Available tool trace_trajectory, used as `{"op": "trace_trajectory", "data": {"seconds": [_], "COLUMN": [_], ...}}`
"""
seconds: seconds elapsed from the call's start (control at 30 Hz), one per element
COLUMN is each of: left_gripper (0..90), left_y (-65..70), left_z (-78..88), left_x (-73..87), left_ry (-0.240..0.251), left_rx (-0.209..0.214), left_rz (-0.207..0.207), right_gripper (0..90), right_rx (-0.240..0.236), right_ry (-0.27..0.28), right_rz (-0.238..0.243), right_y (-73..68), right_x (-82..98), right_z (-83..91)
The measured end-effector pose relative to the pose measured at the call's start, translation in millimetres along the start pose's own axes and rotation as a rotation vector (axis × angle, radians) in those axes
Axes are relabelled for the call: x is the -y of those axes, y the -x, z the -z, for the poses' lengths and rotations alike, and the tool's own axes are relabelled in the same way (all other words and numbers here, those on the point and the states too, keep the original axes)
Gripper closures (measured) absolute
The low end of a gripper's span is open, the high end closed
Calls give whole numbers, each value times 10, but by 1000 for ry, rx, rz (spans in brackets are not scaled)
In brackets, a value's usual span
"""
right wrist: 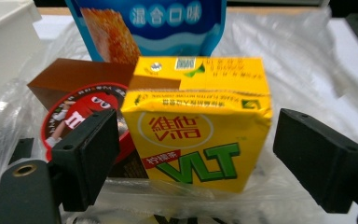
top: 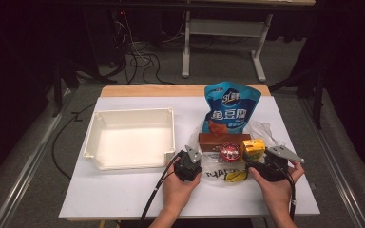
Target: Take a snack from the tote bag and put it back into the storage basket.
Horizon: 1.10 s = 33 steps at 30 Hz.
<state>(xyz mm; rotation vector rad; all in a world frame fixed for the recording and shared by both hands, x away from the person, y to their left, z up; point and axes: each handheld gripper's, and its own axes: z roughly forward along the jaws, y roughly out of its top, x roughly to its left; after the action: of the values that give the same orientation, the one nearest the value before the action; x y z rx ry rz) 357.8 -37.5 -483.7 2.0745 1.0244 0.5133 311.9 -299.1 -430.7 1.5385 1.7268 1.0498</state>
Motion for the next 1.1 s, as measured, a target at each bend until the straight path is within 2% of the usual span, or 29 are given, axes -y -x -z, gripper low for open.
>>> {"op": "trace_trajectory", "data": {"seconds": [0.07,0.23,0.4,0.5,0.7,0.8,0.93,0.97,1.1], "left_gripper": [690,639,636,591,570,571,571,570,569], "left_y": [6,7,6,-10,-11,-7,-8,-7,-7], "left_z": [1,2,0,-1,2,1,3,3,3], "left_x": [1,1,0,-1,0,0,0,0,0], "left_ry": [1,1,1,-2,-1,0,0,0,1], "left_rx": [-4,-12,-13,-15,-15,-17,-16,-16,-15], "left_rz": [-4,-2,0,20,18,17,15,15,14], "right_gripper": [227,253,292,296,295,292,287,282,266], "right_rx": [-11,12,45,31,-8,-15,42,46,20], "right_ry": [12,39,69,55,44,61,80,83,76], "right_rz": [-10,-27,15,14,44,32,31,18,-30], "right_y": [0,-16,-61,-26,16,40,-51,-58,-16], "right_x": [13,42,43,18,8,44,80,84,89], "right_z": [-64,-141,-155,-151,-148,-138,-139,-143,-175]}}
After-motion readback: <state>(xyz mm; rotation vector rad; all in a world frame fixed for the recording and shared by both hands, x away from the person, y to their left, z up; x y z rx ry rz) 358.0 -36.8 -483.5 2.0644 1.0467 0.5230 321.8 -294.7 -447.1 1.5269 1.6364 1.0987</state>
